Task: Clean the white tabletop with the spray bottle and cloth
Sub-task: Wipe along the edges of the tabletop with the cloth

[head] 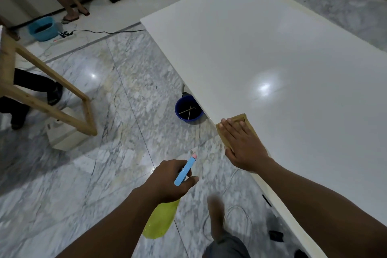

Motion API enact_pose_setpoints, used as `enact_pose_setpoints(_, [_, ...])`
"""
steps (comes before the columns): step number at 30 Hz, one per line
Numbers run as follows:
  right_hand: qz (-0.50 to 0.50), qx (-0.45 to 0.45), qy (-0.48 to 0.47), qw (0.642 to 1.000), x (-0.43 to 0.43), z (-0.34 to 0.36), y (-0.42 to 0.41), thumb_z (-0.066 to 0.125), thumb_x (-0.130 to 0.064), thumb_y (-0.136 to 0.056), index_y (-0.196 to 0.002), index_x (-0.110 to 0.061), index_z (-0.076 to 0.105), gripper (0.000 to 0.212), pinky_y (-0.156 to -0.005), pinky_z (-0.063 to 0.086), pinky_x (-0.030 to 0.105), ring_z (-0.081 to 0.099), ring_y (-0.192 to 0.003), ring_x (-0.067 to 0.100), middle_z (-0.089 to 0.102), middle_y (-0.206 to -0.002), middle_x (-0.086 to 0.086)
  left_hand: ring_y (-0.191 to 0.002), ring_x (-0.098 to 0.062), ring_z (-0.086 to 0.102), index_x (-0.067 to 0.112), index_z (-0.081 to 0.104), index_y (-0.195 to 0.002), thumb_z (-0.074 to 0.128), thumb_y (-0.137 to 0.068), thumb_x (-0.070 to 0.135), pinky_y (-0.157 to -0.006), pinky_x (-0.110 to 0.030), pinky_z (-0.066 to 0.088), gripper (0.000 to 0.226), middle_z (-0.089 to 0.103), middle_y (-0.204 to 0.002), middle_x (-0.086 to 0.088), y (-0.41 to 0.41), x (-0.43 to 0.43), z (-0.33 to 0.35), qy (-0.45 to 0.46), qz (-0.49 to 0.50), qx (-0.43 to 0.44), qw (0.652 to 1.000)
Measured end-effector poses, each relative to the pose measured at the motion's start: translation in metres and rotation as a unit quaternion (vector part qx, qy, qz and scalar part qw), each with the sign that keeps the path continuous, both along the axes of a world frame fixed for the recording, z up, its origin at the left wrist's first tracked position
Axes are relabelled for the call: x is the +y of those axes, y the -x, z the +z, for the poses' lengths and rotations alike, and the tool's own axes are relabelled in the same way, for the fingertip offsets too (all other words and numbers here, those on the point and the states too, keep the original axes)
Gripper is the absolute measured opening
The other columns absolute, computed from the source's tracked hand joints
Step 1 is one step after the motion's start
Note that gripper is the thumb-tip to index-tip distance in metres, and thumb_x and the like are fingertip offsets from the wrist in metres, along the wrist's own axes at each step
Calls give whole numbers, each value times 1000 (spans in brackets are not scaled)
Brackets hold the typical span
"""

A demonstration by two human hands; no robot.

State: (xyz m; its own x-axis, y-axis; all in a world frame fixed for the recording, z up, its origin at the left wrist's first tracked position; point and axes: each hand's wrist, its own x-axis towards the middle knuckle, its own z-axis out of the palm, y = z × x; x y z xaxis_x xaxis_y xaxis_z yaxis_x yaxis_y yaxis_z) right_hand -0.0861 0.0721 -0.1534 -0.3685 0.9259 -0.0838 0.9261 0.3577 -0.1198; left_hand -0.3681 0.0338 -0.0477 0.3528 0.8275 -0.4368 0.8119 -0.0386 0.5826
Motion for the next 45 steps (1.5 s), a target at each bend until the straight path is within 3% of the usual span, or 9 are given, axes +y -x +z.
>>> enact_pose_setpoints(5, [-7,-5,-6,1000,-48,-1,-14,36,-40,-93,-159,-13,13,75,-124,11,48,2,-154,19,10,-167,5,-59,-15,55,25,62,-81,72,-88,53,-60,-32,48,31,70,-79,-9,10,-58,-7,14,1,-6,1000])
enact_pose_setpoints(8, [-15,-7,-8,1000,-77,0,-19,37,-39,-93,-158,-12,15,75,-124,11,49,3,-154,19,11,-167,5,-65,-29,67,21,63,-80,72,-87,53,-65,-43,58,34,70,-78,-11,15,-93,-12,34,11,-12,999])
enact_pose_setpoints(11, [-22,-11,-11,1000,-114,-1,-28,40,-40,-93,-158,-12,15,75,-124,12,49,4,-154,20,10,-167,5,-68,-31,71,18,64,-82,70,-85,56,-67,-49,59,38,71,-78,-13,11,-121,-14,42,1,-8,999])
enact_pose_setpoints(19, [-33,-15,4,999,-185,1,-53,31,-40,-94,-159,-14,11,73,-123,14,49,1,-155,19,7,-167,5,-58,-12,55,29,59,-80,71,-87,57,-60,-30,48,31,71,-80,-9,-18,-166,-10,16,-30,-4,999])
enact_pose_setpoints(26, [-32,-9,7,999,-256,4,-80,31,-40,-95,-159,-13,9,72,-124,12,49,0,-155,20,6,-167,5,-68,-29,71,25,62,-82,73,-89,52,-69,-44,58,30,73,-80,-10,-58,-220,-4,18,-45,12,999])
enact_pose_setpoints(33, [-39,-3,18,999,-362,6,-124,32,-40,-95,-159,-12,11,72,-123,12,50,2,-155,21,7,-167,6,-67,-29,73,18,66,-86,70,-81,58,-70,-49,61,40,73,-77,-9,-116,-303,-2,21,-51,-2,998])
enact_pose_setpoints(36, [-46,-1,16,999,-406,3,-141,32,-39,-95,-159,-12,12,71,-123,12,50,3,-154,22,9,-167,7,-64,-27,70,16,67,-86,75,-86,50,-66,-42,61,35,72,-76,-10,-145,-338,-6,21,-62,-17,998])
enact_pose_setpoints(39, [-52,-2,9,999,-450,1,-158,31,-35,-94,-158,-11,13,71,-124,12,50,5,-154,23,10,-167,8,-59,-18,59,15,67,-86,77,-90,44,-59,-26,48,31,71,-77,-11,-175,-374,-7,2,-82,-22,996])
enact_pose_setpoints(45, [-72,-14,1,997,-517,-5,-176,32,-32,-90,-158,-10,17,73,-122,11,49,9,-154,27,12,-166,10,-69,-25,71,14,68,-89,75,-91,43,-68,-37,58,30,71,-79,-8,-206,-424,-3,-12,-102,-25,994])
